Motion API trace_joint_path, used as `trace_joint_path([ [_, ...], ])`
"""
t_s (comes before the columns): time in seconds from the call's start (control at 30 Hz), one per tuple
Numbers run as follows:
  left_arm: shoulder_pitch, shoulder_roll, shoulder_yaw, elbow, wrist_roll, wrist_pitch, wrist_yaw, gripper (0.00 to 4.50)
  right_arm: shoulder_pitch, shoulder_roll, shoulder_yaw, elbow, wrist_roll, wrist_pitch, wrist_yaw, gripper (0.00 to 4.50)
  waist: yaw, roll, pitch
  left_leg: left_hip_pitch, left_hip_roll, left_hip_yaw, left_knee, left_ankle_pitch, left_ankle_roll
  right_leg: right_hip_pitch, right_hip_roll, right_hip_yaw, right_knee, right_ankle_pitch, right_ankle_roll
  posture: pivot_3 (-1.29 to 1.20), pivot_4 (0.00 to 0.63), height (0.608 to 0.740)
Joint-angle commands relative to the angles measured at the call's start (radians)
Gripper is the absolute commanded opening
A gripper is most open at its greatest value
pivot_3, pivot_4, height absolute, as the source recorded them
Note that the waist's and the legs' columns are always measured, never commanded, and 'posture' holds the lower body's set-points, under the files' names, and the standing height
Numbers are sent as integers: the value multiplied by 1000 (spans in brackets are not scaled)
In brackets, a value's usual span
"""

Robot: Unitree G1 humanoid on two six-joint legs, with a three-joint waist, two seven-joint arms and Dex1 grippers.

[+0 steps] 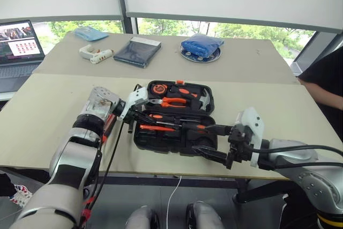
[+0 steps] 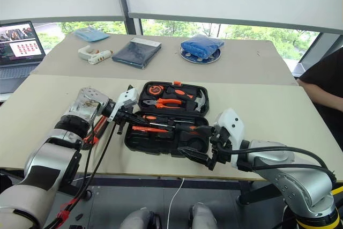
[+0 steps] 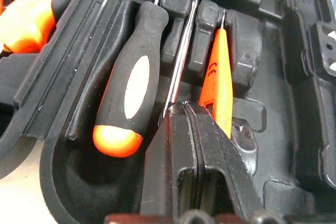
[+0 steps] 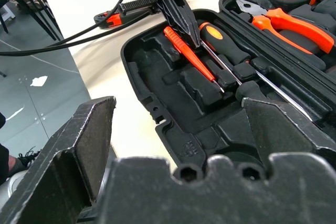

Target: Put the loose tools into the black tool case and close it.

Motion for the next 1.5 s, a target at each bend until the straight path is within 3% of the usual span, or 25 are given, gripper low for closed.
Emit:
trace_joint_path([
  [0.03, 29, 8, -5, -74, -43, 77, -45, 62, -17, -6, -12, -13, -7, -28, 4, 4500, 1, 0, 0, 0, 0, 0, 0, 0, 0, 0, 0, 0, 0, 0, 0, 0, 150, 718],
  [0.27, 90, 18, -14, -154, -42, 70, -24, 62, -21, -2, -8, -11, -9, -26, 4, 4500, 5, 0, 0, -1, 0, 0, 0, 0, 0, 0, 0, 0, 0, 1, -1, 0, 150, 718],
  [0.6, 124, -9, 113, -334, -186, 163, 94, 62, -11, 2, -12, -19, -6, -22, -6, 4500, 13, 0, 0, -2, 0, 0, 1, 0, 0, 0, -1, -1, 0, 1, -1, 0, 150, 718],
  [1.2, 304, 36, 10, -446, -158, 180, 120, 62, -14, 11, -5, -17, -6, -21, -10, 4500, 14, 0, 0, 0, 0, 0, 1, 0, 0, 1, -1, 0, 0, 1, 0, 0, 150, 718],
  [1.5, 363, 30, 50, -503, -171, 90, 218, 62, -20, 13, -3, -7, -8, -24, -3, 4500, 16, 2, -3, 2, 0, 0, 0, 0, 0, 2, -3, 0, 0, 0, 0, 0, 150, 718],
])
